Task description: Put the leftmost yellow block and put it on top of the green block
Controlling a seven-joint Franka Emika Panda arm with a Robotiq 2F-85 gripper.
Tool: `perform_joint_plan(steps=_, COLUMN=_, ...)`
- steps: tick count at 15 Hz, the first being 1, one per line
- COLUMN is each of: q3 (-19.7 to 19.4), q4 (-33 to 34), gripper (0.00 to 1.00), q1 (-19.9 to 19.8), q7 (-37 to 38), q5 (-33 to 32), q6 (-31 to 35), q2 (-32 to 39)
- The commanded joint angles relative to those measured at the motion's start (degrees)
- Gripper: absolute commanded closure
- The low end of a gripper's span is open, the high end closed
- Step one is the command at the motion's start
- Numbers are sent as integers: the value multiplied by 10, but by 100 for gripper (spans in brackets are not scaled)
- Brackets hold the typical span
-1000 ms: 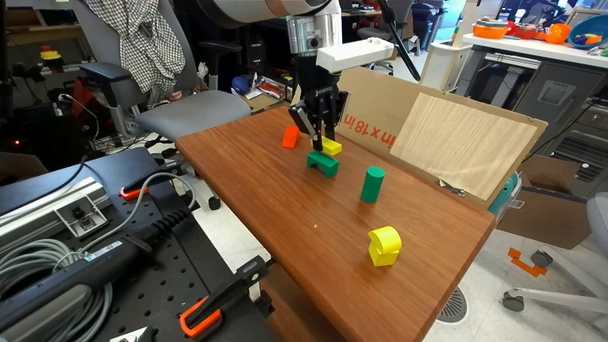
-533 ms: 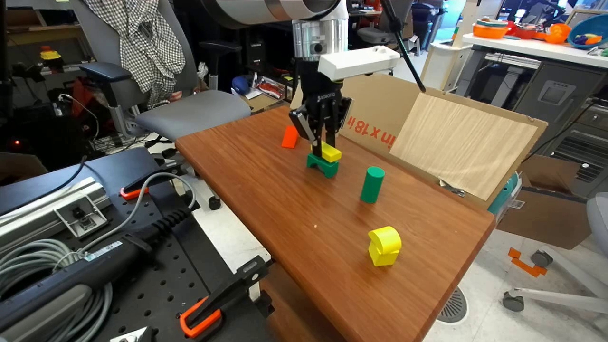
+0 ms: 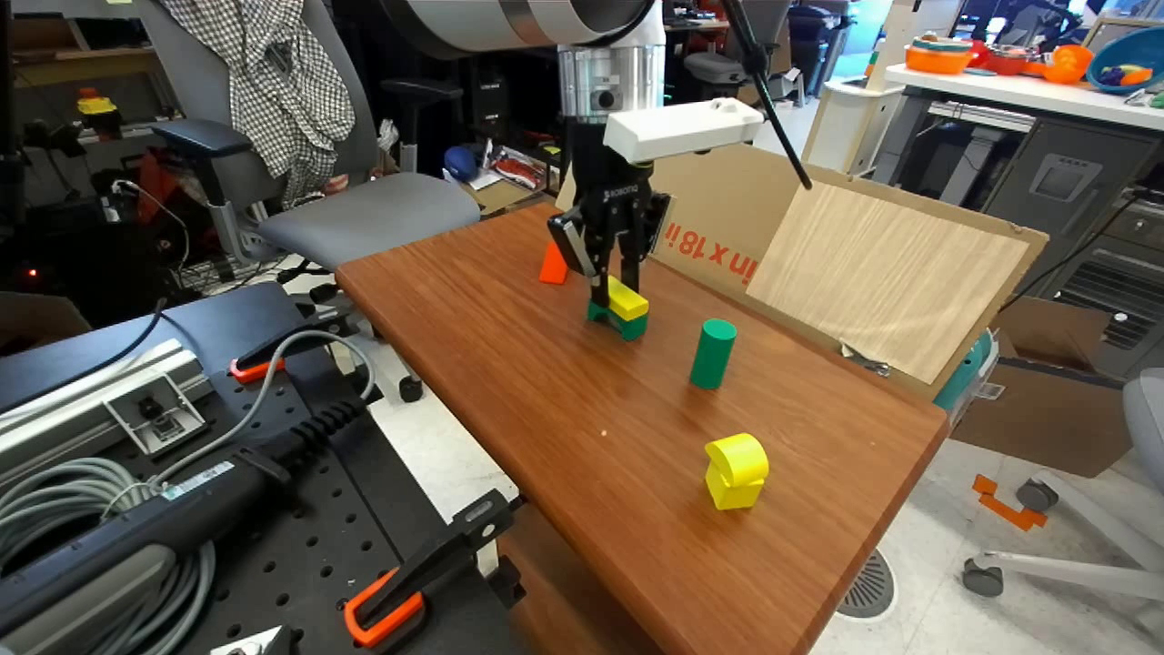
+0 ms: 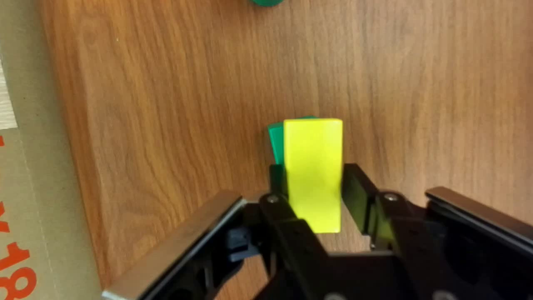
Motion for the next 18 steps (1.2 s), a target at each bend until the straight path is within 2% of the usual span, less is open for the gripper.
perform_joint_plan(steps=1, q3=0, q4=-2, gripper=27, q1=-3, q7=-13, q5=22, q6=-11, q2=-10)
perform_joint_plan(steps=5, q3=10, q4=-20, gripper=1, q1=-10, q7=-7, q5=50, q6=-13, q2=-32)
perform_joint_plan(steps=8, q3=19, q4=-67, gripper=0, q1=-26, q7=21, q5=122, q6=-13, q2=-86)
perform_joint_plan(steps=12, q3=10, q4=-150, gripper=0, q1=-31, q7=77, q5=192, q6=-20, q2=-183)
perform_joint_plan(steps=16, q3=-14, q4=-237, gripper=0, q1=-25, q7=164, q5=223, q6=-25, q2=-280)
perform_joint_plan(steps=17, q3=-23, q4=-253, gripper=0, q1=-22, q7=192, q5=216, q6=-26, q2=-295)
perform_joint_plan(steps=18, q3=-18, q4=-202, gripper=0, q1=-19, q7=152, q5=209, q6=-20, q2=-239)
